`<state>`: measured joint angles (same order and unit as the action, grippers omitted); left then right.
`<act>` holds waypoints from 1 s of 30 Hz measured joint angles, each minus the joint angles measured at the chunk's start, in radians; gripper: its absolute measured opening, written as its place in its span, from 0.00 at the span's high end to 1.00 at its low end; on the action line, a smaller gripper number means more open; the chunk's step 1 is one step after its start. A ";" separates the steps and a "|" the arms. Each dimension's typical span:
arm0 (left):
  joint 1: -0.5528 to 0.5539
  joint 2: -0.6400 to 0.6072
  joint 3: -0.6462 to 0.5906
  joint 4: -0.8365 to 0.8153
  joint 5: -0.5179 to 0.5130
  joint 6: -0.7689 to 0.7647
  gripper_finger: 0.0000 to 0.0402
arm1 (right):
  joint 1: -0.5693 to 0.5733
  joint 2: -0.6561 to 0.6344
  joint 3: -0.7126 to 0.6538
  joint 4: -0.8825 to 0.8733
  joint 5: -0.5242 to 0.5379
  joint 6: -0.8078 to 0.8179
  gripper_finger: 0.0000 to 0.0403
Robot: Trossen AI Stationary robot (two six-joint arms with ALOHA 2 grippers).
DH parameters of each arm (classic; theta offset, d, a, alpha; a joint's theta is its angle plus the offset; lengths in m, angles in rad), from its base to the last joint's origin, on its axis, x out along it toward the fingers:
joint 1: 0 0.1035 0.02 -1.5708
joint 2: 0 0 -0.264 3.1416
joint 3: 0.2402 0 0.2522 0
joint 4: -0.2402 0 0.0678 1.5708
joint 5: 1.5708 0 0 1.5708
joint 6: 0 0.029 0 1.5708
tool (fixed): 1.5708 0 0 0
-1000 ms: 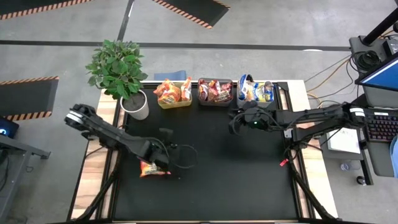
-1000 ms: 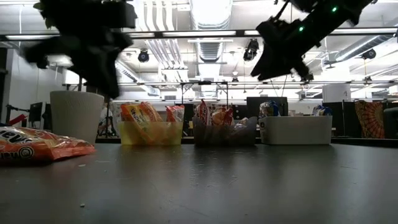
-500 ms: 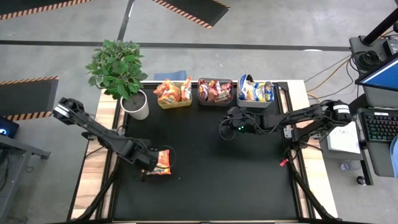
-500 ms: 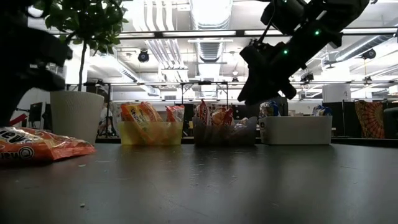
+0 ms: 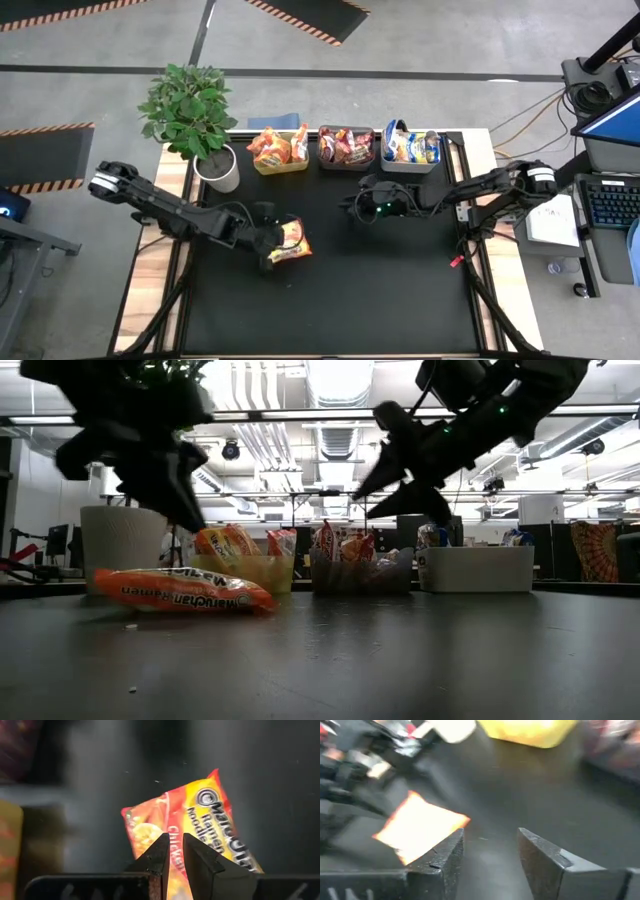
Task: Sort Maruchan noodles
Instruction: Put the orange noodle pack into the yellow bin
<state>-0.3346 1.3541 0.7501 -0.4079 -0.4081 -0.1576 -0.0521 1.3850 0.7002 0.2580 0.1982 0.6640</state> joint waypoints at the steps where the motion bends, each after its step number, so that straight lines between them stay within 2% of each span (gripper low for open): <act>1: 0.016 0.000 0.006 0.002 0.003 0.032 0.91 | 0.000 0.014 0.000 0.038 -0.019 0.027 0.57; 5: 0.035 -0.010 0.021 -0.027 0.007 0.097 0.91 | 0.000 0.080 0.001 0.155 -0.071 0.072 0.48; 11: 0.025 -0.010 -0.020 -0.073 0.178 0.042 0.91 | 0.000 0.199 0.066 0.190 -0.095 0.095 0.35; 15: 0.016 -0.010 -0.091 -0.054 0.201 -0.002 0.91 | 0.000 0.291 0.145 0.189 -0.098 0.081 0.29; 22: 0.015 -0.014 -0.189 0.116 0.180 -0.040 0.91 | -0.003 0.439 0.283 0.186 -0.156 0.053 0.26; 30: 0.016 -0.009 -0.229 0.115 0.183 -0.046 0.91 | -0.003 0.544 0.421 0.079 -0.180 0.051 0.25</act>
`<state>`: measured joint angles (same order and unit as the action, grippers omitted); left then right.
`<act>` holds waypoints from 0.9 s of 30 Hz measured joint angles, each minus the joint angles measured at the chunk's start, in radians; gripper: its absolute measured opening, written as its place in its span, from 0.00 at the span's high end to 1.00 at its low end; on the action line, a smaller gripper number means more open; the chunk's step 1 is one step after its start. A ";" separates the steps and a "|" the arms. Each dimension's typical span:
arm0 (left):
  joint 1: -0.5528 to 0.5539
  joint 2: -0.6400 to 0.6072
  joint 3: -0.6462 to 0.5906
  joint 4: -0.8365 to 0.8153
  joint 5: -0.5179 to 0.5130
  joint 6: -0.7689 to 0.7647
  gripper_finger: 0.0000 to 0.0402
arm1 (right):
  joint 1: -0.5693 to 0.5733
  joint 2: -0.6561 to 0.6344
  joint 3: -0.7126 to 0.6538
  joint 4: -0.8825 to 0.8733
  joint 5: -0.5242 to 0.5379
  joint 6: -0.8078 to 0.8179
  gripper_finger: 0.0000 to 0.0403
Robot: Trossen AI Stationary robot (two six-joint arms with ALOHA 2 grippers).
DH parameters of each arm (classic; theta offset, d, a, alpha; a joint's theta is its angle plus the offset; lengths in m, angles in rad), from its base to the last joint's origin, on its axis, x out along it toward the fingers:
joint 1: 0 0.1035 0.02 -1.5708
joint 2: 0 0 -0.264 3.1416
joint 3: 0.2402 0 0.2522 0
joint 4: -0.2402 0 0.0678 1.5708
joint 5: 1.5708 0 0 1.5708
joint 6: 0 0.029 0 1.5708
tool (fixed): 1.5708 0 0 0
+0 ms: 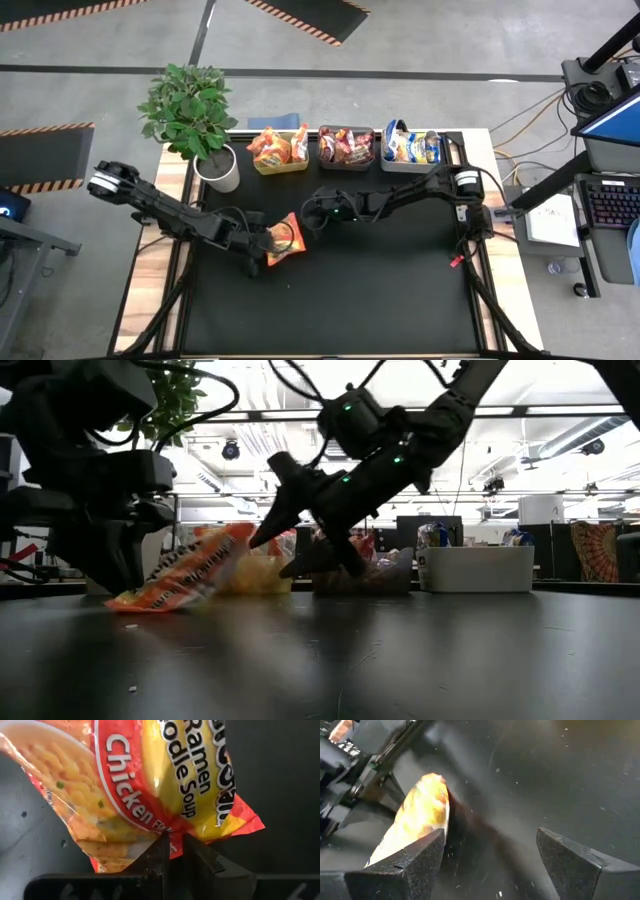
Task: Sort Maruchan noodles
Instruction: Put the orange noodle pack into the yellow bin
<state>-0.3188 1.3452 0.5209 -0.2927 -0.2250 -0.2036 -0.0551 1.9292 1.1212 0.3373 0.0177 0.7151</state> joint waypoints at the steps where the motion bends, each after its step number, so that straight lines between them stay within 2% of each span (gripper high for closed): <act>1: 0.000 -0.001 -0.007 0.014 0.000 -0.001 0.91 | 0.000 0.013 0.017 -0.004 0.000 0.000 0.24; 7: 0.000 -0.003 -0.053 0.077 -0.002 -0.028 0.91 | 0.000 0.054 0.089 -0.046 -0.072 -0.004 0.24; 19: -0.001 -0.003 -0.058 0.085 -0.019 -0.034 0.91 | -0.015 -0.020 0.096 -0.074 -0.069 -0.009 0.24; 27: 0.000 -0.002 -0.059 0.093 -0.028 -0.042 0.91 | 0.025 -0.027 0.096 -0.067 -0.070 0.004 0.25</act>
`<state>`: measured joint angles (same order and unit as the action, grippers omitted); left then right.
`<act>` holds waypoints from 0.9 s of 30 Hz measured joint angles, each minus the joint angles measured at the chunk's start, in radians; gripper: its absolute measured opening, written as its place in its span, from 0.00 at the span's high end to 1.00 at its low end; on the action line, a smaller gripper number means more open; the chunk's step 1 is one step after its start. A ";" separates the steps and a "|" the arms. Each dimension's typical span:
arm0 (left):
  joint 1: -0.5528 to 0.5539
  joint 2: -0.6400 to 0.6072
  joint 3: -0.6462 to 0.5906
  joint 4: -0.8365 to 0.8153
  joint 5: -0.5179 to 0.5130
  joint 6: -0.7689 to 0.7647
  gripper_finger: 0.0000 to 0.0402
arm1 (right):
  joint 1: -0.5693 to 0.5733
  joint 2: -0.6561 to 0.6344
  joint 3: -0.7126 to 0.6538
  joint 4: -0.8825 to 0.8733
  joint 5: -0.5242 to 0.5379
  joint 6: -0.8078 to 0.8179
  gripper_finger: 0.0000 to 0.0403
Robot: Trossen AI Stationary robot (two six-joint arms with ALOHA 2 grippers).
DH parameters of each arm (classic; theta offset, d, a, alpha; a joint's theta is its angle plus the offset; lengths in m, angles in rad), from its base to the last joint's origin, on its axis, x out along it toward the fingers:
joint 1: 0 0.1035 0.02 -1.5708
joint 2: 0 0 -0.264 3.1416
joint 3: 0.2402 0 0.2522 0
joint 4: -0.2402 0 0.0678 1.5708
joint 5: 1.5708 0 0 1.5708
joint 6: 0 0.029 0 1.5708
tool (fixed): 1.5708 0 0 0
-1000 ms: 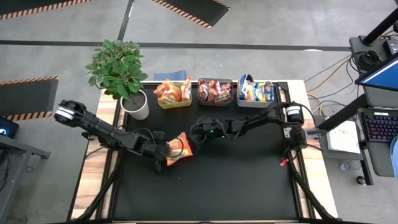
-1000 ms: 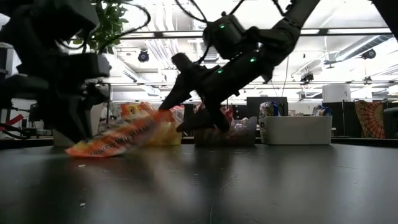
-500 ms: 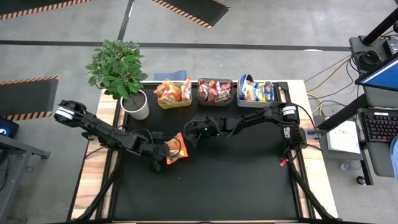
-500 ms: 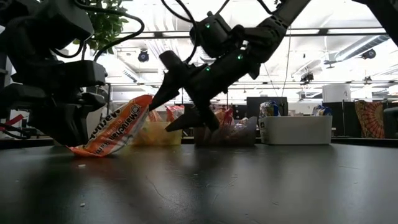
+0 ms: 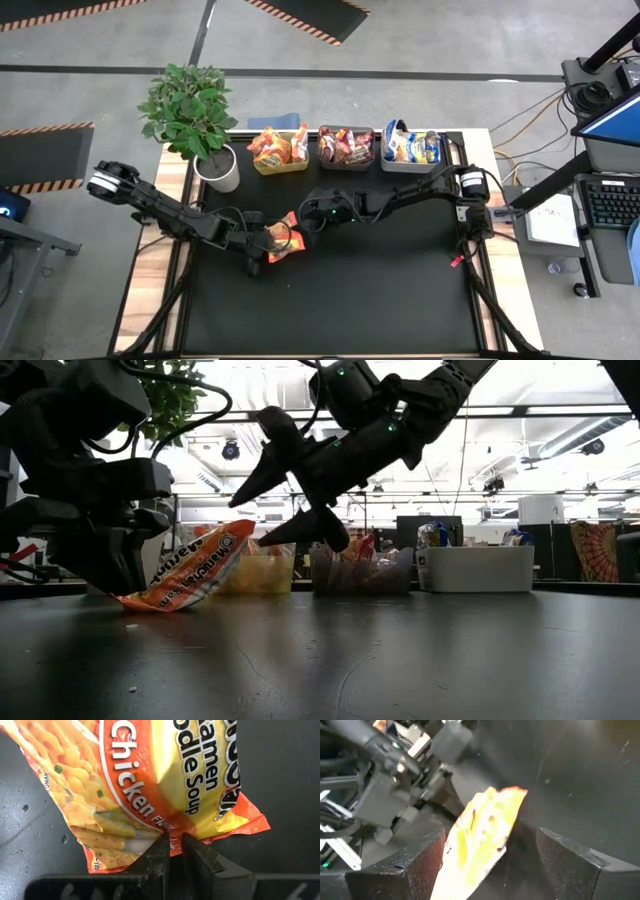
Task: Sort Maruchan noodles
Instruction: Put the orange noodle pack into the yellow bin
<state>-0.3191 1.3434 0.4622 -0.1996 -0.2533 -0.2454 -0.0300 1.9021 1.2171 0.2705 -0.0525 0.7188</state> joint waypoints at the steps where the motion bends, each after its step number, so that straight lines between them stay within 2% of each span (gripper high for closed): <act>1: 0.000 0.000 0.000 0.001 0.000 0.000 0.91 | 0.004 0.006 0.000 0.001 0.000 0.006 0.25; 7: 0.000 0.000 0.000 0.007 -0.002 0.000 0.91 | 0.028 0.068 -0.001 0.060 0.003 0.007 0.27; 12: 0.000 0.001 0.000 0.018 -0.002 0.000 0.91 | 0.045 0.090 0.008 0.114 -0.003 -0.022 0.34; 27: 0.000 -0.007 -0.001 0.056 -0.028 0.000 0.91 | 0.043 0.087 0.015 0.103 0.000 -0.022 0.85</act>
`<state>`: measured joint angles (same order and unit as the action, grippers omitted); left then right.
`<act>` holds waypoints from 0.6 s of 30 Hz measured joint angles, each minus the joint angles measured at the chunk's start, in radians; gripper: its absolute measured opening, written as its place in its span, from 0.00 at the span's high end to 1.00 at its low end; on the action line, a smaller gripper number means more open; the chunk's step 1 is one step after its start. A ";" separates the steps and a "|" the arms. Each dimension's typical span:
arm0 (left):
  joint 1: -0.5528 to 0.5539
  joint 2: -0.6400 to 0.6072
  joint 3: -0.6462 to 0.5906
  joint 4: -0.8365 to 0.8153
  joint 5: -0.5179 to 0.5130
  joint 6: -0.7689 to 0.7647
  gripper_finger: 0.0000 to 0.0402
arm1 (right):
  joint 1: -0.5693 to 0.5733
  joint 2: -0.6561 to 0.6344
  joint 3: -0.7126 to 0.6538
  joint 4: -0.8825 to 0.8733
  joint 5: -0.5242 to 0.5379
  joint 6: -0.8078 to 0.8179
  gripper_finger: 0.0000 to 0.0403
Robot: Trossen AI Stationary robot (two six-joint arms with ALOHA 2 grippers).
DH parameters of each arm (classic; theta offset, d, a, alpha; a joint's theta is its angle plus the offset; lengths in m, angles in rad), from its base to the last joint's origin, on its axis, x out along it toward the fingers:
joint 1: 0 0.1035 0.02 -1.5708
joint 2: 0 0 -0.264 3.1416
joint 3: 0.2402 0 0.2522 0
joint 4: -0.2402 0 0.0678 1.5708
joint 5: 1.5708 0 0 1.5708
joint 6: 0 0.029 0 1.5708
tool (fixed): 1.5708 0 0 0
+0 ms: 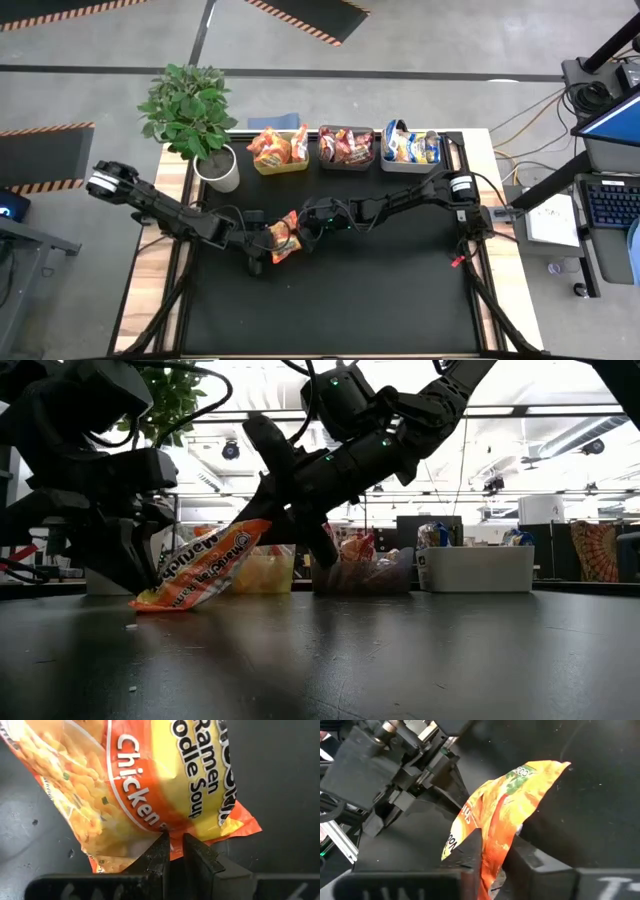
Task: Sort Maruchan noodles
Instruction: Put the orange noodle pack into the yellow bin
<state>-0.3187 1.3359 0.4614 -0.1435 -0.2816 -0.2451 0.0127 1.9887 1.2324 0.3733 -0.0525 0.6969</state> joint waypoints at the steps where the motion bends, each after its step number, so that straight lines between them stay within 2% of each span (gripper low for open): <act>1: 0.000 -0.008 0.000 -0.001 0.000 0.000 0.91 | 0.000 -0.003 0.000 -0.005 0.000 -0.001 0.88; 8: 0.000 -0.137 0.000 -0.066 -0.038 0.028 0.91 | -0.016 -0.046 0.000 -0.040 -0.001 -0.037 0.95; 18: 0.000 -0.410 0.011 -0.098 -0.281 0.149 0.91 | -0.083 -0.111 0.019 -0.090 0.002 -0.111 0.96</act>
<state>-0.3187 0.9260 0.4724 -0.2411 -0.5631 -0.0959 -0.0702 1.8779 1.2512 0.2833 -0.0500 0.5856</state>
